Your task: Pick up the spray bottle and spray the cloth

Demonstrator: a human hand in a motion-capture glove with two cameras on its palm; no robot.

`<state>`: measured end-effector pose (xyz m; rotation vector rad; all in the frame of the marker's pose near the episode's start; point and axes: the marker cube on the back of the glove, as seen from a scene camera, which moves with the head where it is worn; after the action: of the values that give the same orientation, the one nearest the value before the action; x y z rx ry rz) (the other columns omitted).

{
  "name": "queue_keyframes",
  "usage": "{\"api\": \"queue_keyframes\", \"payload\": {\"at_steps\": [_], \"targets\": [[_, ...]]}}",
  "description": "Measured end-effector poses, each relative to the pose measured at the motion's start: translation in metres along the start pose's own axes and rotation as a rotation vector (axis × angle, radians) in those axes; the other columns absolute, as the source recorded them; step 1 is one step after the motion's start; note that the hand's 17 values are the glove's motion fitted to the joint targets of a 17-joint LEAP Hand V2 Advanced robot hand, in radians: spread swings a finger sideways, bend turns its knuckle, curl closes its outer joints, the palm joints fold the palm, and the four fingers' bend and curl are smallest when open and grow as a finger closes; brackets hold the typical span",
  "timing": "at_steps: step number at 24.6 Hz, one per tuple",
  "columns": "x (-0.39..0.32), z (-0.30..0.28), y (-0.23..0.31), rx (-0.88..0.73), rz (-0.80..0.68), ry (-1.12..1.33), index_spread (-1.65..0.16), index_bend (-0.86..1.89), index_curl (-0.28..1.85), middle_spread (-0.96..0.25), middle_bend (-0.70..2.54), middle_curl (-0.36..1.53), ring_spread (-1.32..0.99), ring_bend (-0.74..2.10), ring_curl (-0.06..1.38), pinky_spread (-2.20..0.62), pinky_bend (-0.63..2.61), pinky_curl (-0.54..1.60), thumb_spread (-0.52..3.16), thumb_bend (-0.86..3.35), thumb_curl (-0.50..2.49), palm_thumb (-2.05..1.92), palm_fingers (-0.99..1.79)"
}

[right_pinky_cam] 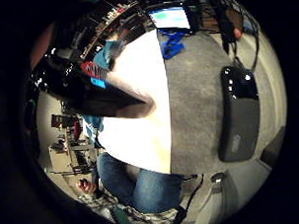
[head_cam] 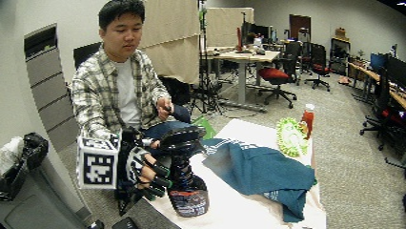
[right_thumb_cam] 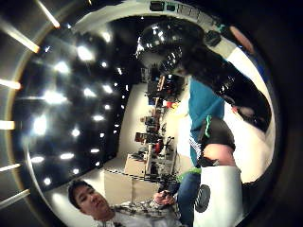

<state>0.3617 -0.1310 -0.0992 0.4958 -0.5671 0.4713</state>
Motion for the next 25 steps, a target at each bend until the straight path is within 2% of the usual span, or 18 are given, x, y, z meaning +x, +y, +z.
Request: {"api": "queue_keyframes", "payload": {"at_steps": [7, 11, 16, 19, 20, 25], "targets": [[0.003, 0.014, -0.048, 0.007, -0.023, -0.297, -0.28, 0.18, 0.32, -0.07, 0.30, 0.35, -0.06, 0.40, 0.27, 0.13, 0.18, 0.25, 1.05, 0.23, 0.48, 0.86, 0.71], [-0.001, 0.030, -0.074, -0.118, -0.033, -0.432, -0.27, 0.15, 0.33, -0.09, 0.33, 0.37, -0.11, 0.46, 0.30, 0.10, 0.18, 0.26, 0.96, 0.19, 0.50, 0.91, 0.88], [-0.006, 0.039, -0.089, -0.237, -0.071, -0.460, -0.27, 0.13, 0.33, -0.11, 0.42, 0.41, -0.14, 0.47, 0.33, 0.06, 0.19, 0.26, 0.78, 0.15, 0.54, 0.98, 1.06], [-0.006, 0.040, -0.091, -0.210, -0.071, -0.464, -0.27, 0.09, 0.33, -0.11, 0.43, 0.43, -0.16, 0.48, 0.35, 0.02, 0.26, 0.29, 0.69, 0.14, 0.56, 1.02, 1.10], [-0.005, 0.041, -0.091, -0.201, -0.070, -0.468, -0.26, 0.23, 0.37, -0.11, 0.42, 0.43, -0.17, 0.46, 0.35, 0.01, 0.23, 0.29, 0.66, 0.12, 0.57, 1.02, 1.19], [-0.006, 0.044, -0.091, -0.172, -0.062, -0.445, -0.26, 0.27, 0.41, -0.12, 0.48, 0.46, -0.18, 0.47, 0.38, -0.05, 0.23, 0.32, 0.54, 0.07, 0.60, 1.03, 1.31]]}}
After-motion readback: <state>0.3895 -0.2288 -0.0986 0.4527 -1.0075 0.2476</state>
